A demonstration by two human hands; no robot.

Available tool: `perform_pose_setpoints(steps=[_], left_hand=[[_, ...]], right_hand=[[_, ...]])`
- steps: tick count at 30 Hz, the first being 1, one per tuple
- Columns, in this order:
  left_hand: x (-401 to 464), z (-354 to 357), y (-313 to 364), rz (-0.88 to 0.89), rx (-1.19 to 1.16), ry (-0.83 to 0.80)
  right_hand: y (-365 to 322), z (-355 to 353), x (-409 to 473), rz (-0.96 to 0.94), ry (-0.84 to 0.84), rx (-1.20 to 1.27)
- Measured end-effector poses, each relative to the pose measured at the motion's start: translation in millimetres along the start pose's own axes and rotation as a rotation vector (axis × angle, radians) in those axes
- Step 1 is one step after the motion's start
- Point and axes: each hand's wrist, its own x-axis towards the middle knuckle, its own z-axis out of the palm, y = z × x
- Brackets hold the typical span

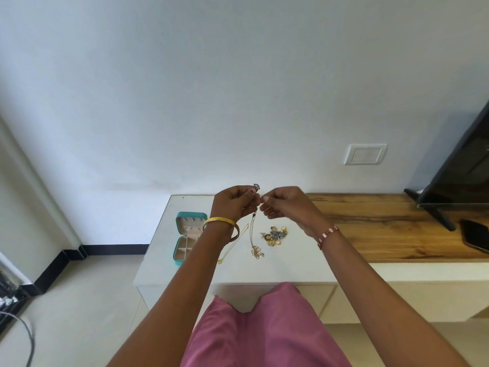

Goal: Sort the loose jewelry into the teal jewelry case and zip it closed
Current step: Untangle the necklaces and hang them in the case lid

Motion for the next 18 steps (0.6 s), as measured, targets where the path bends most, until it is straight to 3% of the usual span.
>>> perform_pose_setpoints(steps=[3,18], left_hand=[[-2.8,0.9,1.6,-0.012,-0.034,0.008],[-8.2,-6.8,3.7,-0.061,-0.17,0.141]], right_hand=[[10.6,12.5,-2.2,0.022,-0.109,0.042],[16.7,17.0,-4.6,0.084,-0.101,0.15]])
